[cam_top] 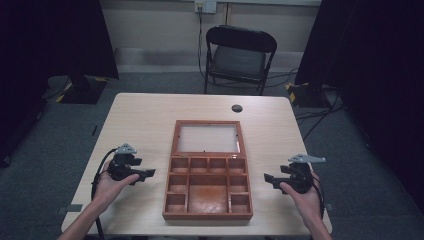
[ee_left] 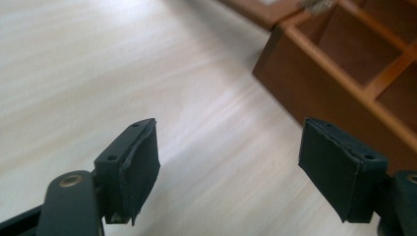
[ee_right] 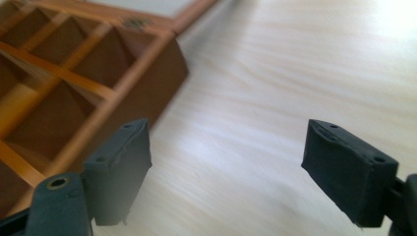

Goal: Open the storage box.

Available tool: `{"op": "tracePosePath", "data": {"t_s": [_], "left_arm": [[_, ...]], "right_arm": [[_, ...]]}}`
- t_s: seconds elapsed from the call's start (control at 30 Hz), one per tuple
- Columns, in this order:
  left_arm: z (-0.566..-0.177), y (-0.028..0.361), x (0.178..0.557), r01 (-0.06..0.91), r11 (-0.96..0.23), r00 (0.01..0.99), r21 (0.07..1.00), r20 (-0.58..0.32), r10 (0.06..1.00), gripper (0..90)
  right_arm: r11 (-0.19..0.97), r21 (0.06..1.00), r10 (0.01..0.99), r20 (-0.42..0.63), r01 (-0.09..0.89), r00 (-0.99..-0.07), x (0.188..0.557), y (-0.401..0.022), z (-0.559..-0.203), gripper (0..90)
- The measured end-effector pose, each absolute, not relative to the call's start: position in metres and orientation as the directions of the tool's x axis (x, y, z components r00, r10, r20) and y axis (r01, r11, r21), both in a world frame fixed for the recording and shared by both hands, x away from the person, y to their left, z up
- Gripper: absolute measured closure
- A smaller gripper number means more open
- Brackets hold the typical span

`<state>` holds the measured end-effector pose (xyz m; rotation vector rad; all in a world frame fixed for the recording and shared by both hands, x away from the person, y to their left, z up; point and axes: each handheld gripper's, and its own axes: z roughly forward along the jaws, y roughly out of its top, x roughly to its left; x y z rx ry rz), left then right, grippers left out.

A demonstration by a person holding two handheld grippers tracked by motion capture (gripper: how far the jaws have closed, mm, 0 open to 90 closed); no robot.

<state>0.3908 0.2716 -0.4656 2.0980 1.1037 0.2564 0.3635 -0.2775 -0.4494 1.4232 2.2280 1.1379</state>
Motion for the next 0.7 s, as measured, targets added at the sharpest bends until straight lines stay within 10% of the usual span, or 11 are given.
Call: {"op": "tracePosePath", "data": {"t_s": [0.7], "left_arm": [[-0.503,0.279,0.385,0.599,-0.361,0.522,0.714,-0.006,0.853,0.0]], "right_arm": [[0.275,0.721,0.921,-0.009,0.636,-0.389,0.358,-0.288,-0.501,5.1]]}}
